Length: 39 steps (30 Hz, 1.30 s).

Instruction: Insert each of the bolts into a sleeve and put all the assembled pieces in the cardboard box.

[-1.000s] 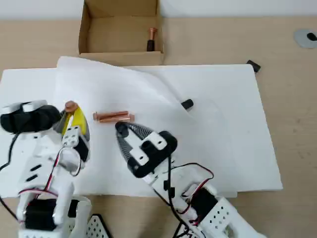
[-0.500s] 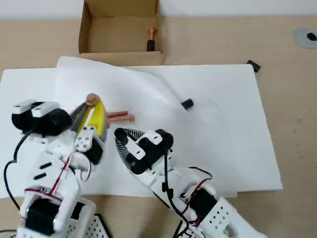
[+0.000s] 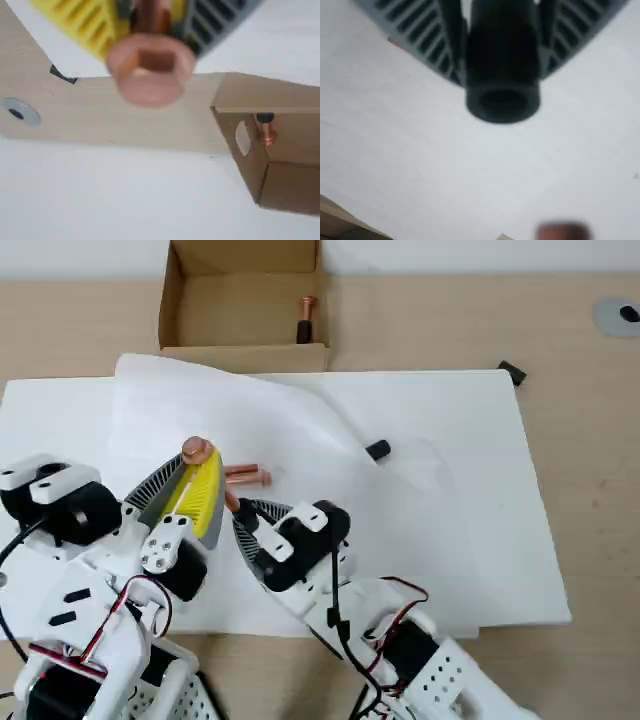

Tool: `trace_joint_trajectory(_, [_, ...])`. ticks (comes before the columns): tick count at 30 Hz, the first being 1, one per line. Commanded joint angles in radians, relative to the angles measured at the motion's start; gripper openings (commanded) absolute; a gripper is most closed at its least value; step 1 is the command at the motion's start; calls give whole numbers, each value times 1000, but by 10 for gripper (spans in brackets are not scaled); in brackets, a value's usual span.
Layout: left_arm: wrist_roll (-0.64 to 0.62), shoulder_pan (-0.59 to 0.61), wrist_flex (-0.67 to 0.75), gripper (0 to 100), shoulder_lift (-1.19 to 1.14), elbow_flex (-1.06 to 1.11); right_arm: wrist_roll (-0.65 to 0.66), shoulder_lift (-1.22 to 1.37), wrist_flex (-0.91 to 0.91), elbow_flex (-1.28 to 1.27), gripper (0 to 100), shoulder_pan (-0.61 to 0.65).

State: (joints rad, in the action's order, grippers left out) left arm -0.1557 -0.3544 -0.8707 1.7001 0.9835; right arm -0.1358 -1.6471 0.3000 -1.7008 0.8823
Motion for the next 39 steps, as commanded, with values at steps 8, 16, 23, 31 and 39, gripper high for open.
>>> trace_joint_trajectory(8, [-6,-11,8,6,-1,92,-11,-1,3,1,9,10])
trace_joint_trajectory(16, [-2,-9,8,6,-1,98,-11,-2,3,1,9,10])
trace_joint_trajectory(23, [-2,-9,8,6,-1,98,-11,-8,3,1,9,10])
trace_joint_trajectory(31, [0,-9,9,6,1,123,-9,-10,2,1,9,10])
trace_joint_trajectory(39, [2,60,80,6,1,130,-9,-10,2,1,9,10])
